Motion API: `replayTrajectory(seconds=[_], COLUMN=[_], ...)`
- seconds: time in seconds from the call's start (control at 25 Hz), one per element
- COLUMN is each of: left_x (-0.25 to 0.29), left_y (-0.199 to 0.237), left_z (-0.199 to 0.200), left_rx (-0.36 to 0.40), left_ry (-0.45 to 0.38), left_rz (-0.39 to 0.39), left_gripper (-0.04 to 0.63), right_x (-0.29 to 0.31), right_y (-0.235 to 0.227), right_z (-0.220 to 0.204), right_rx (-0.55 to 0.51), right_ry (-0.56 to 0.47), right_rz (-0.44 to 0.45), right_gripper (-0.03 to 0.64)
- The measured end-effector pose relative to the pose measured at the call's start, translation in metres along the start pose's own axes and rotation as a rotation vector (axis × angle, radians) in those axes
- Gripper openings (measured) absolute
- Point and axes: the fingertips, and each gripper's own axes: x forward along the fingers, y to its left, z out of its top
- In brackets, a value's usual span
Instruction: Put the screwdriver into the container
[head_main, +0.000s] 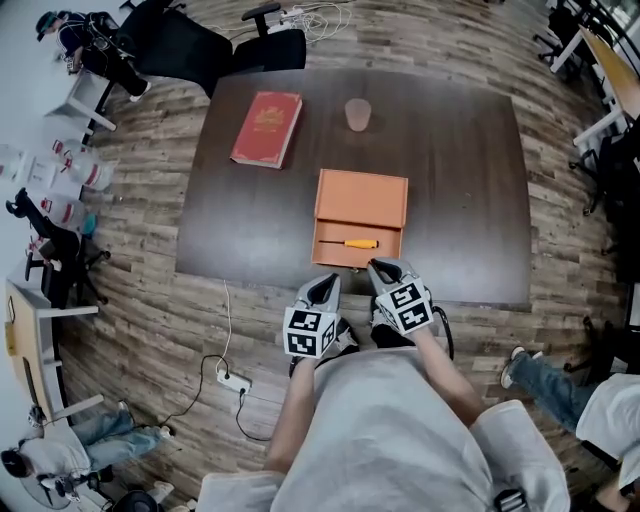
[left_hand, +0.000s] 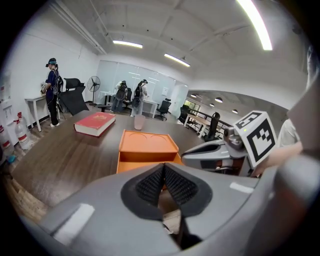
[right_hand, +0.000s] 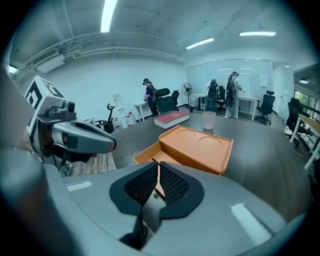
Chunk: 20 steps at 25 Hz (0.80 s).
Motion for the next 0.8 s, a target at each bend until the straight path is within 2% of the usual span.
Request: replayTrajectory(seconds=[0.08,0.8], left_x=[0.001,0.014], left_y=[0.002,-0.014], left_z=[-0.001,-0.008], left_rx=[0.0,0.027], left_ry=[0.002,0.053], left_rz=[0.005,-0.018], left_gripper=[0.054,0.054], right_x=[0.002,-0.004], right_y=[0.001,-0.002], right_z=[0.0,-0.017], right_rx=[0.004,0.044], right_ry=[-0.005,-0.003], right_rz=[0.009,0.036], right_gripper=[0.002,0.002])
